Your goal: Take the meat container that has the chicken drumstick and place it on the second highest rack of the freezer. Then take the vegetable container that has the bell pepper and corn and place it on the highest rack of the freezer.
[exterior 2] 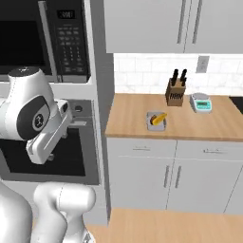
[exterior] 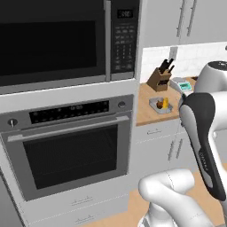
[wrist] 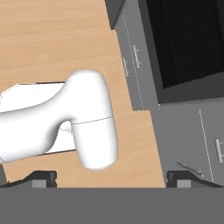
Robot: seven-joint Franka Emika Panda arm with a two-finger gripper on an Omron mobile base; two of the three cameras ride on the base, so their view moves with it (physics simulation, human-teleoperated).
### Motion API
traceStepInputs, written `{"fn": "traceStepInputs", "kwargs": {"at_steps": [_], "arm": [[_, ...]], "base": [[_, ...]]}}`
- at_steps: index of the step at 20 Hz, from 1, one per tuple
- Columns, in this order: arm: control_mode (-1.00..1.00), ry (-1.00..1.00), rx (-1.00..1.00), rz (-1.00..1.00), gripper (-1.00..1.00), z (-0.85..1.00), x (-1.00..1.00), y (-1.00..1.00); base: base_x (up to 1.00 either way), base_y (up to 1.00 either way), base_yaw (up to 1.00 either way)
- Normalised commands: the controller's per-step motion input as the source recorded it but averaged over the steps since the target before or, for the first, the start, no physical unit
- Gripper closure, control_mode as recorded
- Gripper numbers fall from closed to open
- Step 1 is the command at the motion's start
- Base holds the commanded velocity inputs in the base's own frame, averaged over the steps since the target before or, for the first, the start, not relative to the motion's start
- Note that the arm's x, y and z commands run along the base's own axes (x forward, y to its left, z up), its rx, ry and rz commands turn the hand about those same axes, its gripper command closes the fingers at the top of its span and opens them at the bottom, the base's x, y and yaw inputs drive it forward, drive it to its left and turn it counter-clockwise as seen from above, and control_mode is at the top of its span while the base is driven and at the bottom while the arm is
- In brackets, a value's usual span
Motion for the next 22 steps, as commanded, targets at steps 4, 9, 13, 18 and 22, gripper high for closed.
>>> {"fn": "traceStepInputs", "kwargs": {"at_steps": [4, 9, 13, 18, 22], "arm": [[1.00, 0.00, 0.00, 0.00, -1.00, 0.00, 0.00, 0.00], [1.00, 0.00, 0.00, 0.00, -1.00, 0.00, 0.00, 0.00], [1.00, 0.00, 0.00, 0.00, -1.00, 0.00, 0.00, 0.00], [1.00, 0.00, 0.00, 0.00, -1.00, 0.00, 0.00, 0.00], [1.00, 0.00, 0.00, 0.00, -1.00, 0.00, 0.00, 0.00]], "base": [[0.52, -1.00, 0.13], [0.59, -0.89, 0.14], [0.60, -0.35, 0.06], [0.41, 0.02, 0.00], [0.14, 0.00, 0.00]]}}
